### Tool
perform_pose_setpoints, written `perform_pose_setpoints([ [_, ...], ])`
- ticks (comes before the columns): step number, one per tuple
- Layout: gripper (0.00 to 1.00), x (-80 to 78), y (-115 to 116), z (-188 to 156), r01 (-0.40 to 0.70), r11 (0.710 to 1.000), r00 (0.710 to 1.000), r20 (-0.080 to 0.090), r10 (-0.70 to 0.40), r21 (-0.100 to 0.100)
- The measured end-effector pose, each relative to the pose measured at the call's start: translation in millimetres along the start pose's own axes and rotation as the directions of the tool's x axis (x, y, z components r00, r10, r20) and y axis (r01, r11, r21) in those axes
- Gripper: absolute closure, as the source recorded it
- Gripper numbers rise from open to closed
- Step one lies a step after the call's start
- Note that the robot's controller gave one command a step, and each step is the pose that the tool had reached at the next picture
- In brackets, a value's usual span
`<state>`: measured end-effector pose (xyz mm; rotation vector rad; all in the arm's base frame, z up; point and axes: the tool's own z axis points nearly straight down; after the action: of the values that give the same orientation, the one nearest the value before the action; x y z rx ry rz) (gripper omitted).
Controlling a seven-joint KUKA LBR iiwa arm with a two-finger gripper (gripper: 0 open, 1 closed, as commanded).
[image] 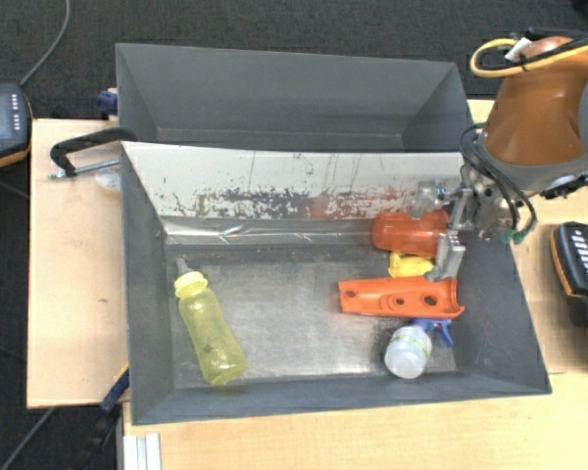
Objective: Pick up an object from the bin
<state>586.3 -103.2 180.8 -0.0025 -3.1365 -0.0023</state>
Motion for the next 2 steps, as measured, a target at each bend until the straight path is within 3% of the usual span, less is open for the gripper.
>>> perform_pose_setpoints([
  [1, 0.00, -1.3, 0, -5, 0.001, 1.000, 1.000, 0.008, -0.001, 0.001],
  [2, 0.00, -6.3, 11, 37, 0.105, 0.994, 0.994, 0.009, -0.105, 0.002],
])
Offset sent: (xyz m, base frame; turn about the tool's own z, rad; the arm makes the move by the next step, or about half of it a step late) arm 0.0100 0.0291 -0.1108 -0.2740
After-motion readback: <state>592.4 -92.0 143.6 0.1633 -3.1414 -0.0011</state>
